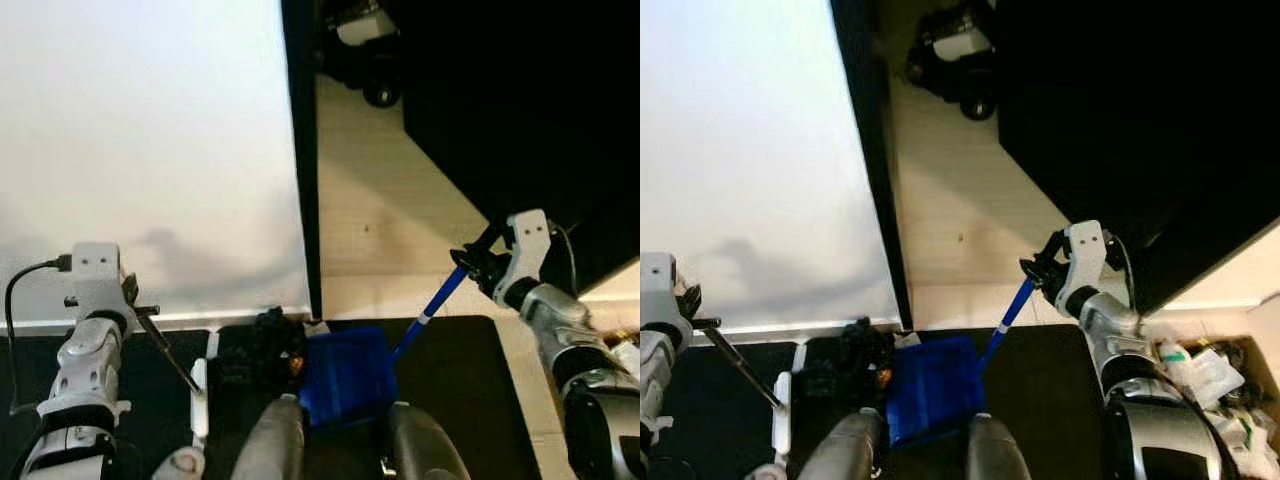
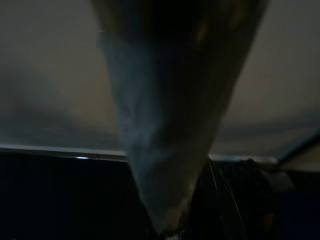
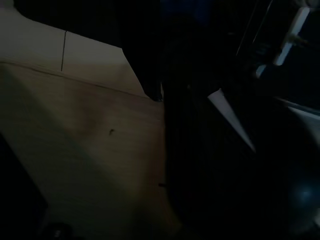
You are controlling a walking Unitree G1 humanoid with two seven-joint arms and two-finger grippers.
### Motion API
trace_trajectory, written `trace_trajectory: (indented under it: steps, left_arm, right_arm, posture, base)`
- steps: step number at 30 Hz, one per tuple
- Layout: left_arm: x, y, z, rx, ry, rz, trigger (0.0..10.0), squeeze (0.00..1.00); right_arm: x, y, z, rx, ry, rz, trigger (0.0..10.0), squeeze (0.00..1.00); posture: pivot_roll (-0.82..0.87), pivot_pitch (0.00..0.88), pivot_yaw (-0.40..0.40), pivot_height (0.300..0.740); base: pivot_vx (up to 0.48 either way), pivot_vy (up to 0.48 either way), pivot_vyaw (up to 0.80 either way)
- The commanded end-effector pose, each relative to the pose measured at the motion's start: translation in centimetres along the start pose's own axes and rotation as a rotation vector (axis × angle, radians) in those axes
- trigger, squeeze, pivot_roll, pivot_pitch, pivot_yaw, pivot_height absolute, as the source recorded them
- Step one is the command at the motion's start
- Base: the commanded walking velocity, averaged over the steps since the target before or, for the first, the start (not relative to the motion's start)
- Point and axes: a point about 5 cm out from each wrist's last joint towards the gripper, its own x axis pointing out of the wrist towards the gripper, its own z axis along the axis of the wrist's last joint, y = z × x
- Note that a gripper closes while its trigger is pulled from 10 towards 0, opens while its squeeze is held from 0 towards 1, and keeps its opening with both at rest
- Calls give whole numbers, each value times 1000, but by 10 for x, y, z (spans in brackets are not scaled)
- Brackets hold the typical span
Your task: Sweep floor
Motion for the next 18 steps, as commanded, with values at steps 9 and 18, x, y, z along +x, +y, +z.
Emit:
trace_trajectory:
  steps: [9, 18]
  left_arm:
    - [1, 5, 8, 123, -27, -20, 10000, 0]
    - [1, 17, 16, 189, -46, -4, 10000, 0]
  right_arm:
    - [2, -6, 14, -30, 1, -24, 10000, 0]
    - [-8, -27, 14, -71, 18, -269, 10000, 0]
  posture:
    - [83, 92, -26, 740]
    - [93, 109, -25, 740]
  base:
    - [0, 0, 0]
    - [0, 0, 0]
